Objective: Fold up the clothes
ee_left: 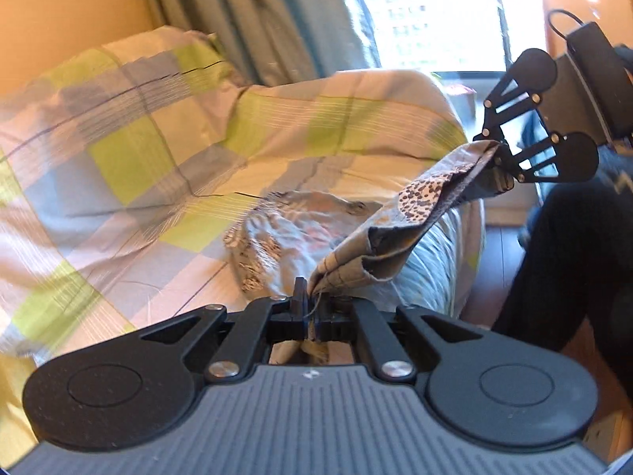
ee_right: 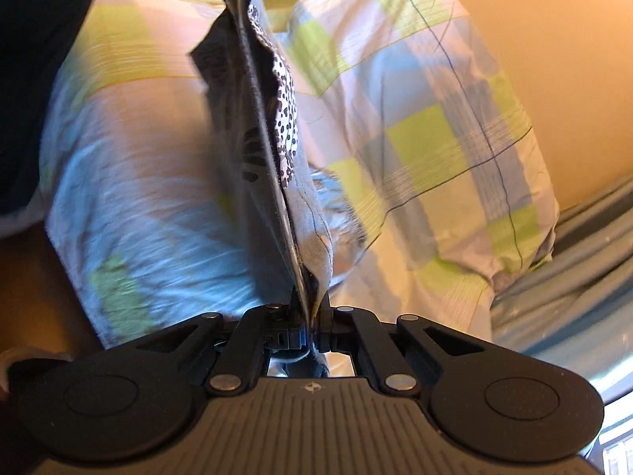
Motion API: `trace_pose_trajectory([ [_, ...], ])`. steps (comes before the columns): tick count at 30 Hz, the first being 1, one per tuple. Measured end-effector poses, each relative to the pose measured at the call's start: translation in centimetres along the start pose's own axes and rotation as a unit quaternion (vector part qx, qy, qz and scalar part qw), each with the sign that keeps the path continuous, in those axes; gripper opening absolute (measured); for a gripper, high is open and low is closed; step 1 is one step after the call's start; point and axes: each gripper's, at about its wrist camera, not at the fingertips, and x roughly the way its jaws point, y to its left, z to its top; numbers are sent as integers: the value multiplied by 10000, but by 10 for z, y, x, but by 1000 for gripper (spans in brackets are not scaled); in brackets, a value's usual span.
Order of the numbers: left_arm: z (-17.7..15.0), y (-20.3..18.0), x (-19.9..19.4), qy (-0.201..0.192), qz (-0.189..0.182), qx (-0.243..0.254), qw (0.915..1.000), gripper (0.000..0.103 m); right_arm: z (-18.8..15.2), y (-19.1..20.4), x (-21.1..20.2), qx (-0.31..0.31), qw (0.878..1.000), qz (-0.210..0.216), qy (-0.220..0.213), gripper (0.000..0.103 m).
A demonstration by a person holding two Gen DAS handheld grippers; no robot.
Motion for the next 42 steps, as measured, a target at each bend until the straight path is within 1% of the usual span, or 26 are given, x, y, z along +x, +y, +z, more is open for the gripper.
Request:
trace_pose_trajectory([
  [2, 8, 27, 21, 77, -44, -336, 9994, 2, 9, -30, 21, 144, 9997, 170, 17, 0],
  [4, 9, 57, 49, 184, -143, -768, 9968, 2, 16, -62, 51, 447, 9977, 503, 58, 0],
  [8, -6, 109, 115, 476, -347, -1613, 9851, 2, 19, -109, 123, 1069, 9859, 1267, 234, 0],
  [11, -26, 134, 161, 722, -427, -2071, 9747, 2, 15, -126, 184, 1444, 9731, 1746, 428, 1],
  [12, -32, 141, 174, 792, -451, -2218, 9708, 2, 11, -130, 202, 1656, 9670, 1876, 471, 5],
  [13, -38, 146, 181, 798, -484, -2391, 9665, 2, 7, -134, 220, 1882, 9602, 2000, 510, 13],
  [14, -44, 151, 188, 803, -518, -2564, 9618, 2, 0, -140, 236, 2259, 9489, 2143, 515, 17],
  [16, -56, 161, 202, 813, -584, -2906, 9516, 3, -19, -155, 254, 3229, 9151, 2393, 329, 20],
  [17, -61, 165, 208, 812, -615, -3068, 9463, 3, -31, -163, 258, 3744, 8933, 2482, 159, 21],
  [18, -63, 167, 207, 785, -638, -3172, 9429, 3, -44, -169, 259, 4251, 8694, 2520, -25, 31],
  [19, -63, 169, 207, 780, -645, -3224, 9412, 3, -57, -174, 258, 4745, 8437, 2503, -190, 45],
  [21, -63, 170, 207, 784, -611, -3365, 9364, 3, -79, -177, 254, 5546, 7945, 2435, -431, 50],
  [23, -61, 171, 206, 738, -530, -3560, 9301, 4, -95, -173, 249, 6094, 7536, 2393, -576, 50],
  [25, -60, 172, 205, 650, -433, -3792, 9220, 5, -106, -167, 241, 6487, 7228, 2274, -709, 55],
  [26, -62, 173, 203, 567, -410, -3974, 9150, 5, -112, -162, 236, 6690, 7049, 2217, -804, 56],
  [28, -66, 175, 204, 390, -419, -4384, 8970, 5, -125, -159, 241, 7128, 6598, 2173, -962, 57],
  [30, -72, 175, 205, 314, -436, -4610, 8858, 5, -140, -155, 247, 7509, 6160, 2113, -1099, 62],
  [32, -75, 176, 208, 335, -379, -4659, 8834, 5, -147, -152, 254, 7671, 5933, 2138, -1180, 62],
  [33, -76, 178, 208, 345, -320, -4651, 8840, 5, -150, -151, 255, 7723, 5861, 2125, -1219, 64],
  [34, -77, 179, 209, 329, -251, -4632, 8853, 5, -151, -150, 257, 7773, 5806, 2070, -1259, 71],
  [35, -79, 182, 209, 302, -191, -4629, 8857, 4, -152, -147, 257, 7827, 5750, 1991, -1311, 74],
  [36, -83, 184, 209, 271, -172, -4690, 8826, 3, -153, -144, 258, 7871, 5688, 1978, -1337, 77],
  [37, -86, 186, 209, 241, -155, -4744, 8799, 3, -150, -146, 257, 7860, 5701, 1959, -1371, 76],
  [38, -87, 188, 209, 218, -149, -4755, 8793, 2, -147, -149, 256, 7840, 5728, 1936, -1409, 76],
  [40, -87, 189, 209, 201, -93, -4721, 8813, 2, -142, -154, 244, 7771, 5906, 1501, -1572, 77],
  [42, -82, 190, 208, 192, -35, -4663, 8844, 2, -138, -154, 236, 7679, 6073, 1279, -1585, 77],
])
